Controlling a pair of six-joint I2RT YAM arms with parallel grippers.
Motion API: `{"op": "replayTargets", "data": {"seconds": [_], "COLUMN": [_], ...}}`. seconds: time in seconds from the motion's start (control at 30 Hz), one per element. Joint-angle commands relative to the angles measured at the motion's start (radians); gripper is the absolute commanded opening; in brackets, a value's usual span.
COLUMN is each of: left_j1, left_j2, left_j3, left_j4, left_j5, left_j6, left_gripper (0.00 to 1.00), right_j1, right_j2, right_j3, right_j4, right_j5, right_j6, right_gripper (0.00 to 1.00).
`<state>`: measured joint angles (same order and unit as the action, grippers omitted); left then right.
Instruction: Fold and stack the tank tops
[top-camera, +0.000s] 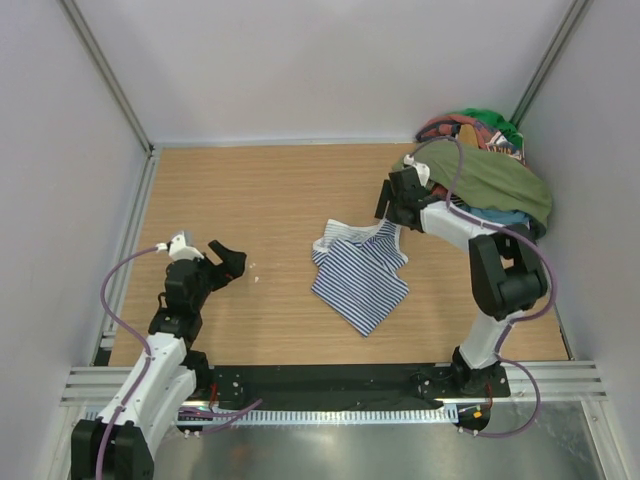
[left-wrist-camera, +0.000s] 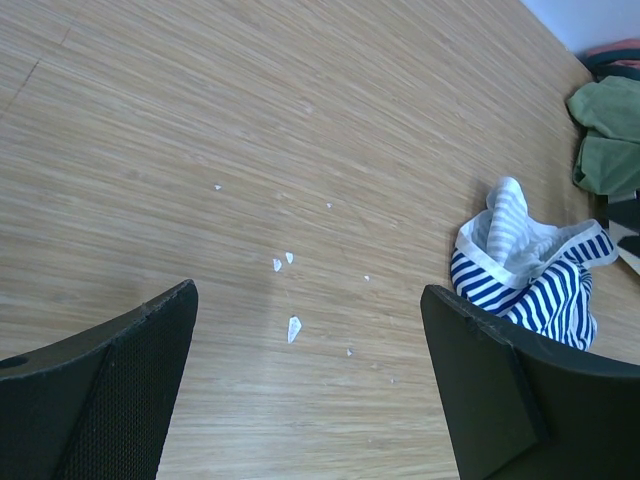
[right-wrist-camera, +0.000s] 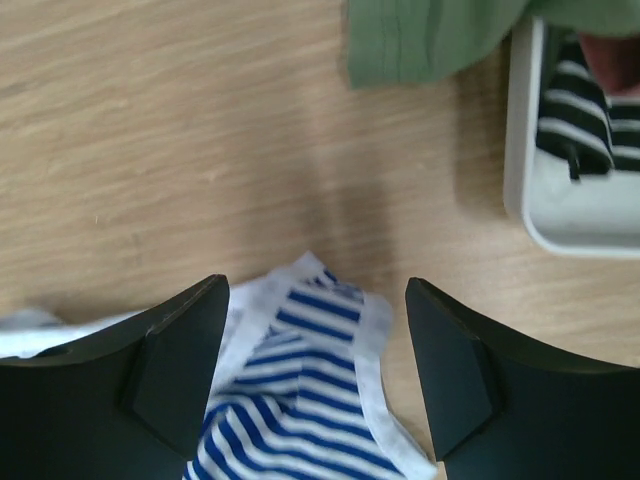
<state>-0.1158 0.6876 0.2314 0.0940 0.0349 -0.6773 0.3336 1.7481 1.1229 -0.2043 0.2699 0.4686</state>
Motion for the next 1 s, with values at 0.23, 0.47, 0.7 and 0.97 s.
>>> {"op": "replayTargets", "data": {"seconds": [0.23, 0.47, 0.7, 0.97], "left_j1": [-0.001, 0.001, -0.001, -0.001], "left_j2": [0.000, 0.000, -0.002, -0.005], "left_j3": [0.028, 0.028, 0.026, 0.028], "left_j4": [0.033, 0.035, 0.032, 0.030], "left_j5": [0.022, 0.025, 0.023, 0.023], "left_j6": [-0.005, -0.004, -0.004, -0.002], "left_gripper": [0.93, 0.93, 0.95, 0.95], "right_j1": [-0.010, 0.064, 0.064, 0.055], "right_j2": [0.120, -0.086, -0.113, 0.037], "right_j3": [0.184, 0.176, 0.106, 0.144], "right_j4": [-0.093, -0.161, -0.171, -0.205], "right_j5": [-0.072, -0.097, -0.025, 0.118], "right_j6": [0.012, -0.050, -0.107, -0.093], "right_gripper": [0.10, 0.07, 0.61, 0.81]}}
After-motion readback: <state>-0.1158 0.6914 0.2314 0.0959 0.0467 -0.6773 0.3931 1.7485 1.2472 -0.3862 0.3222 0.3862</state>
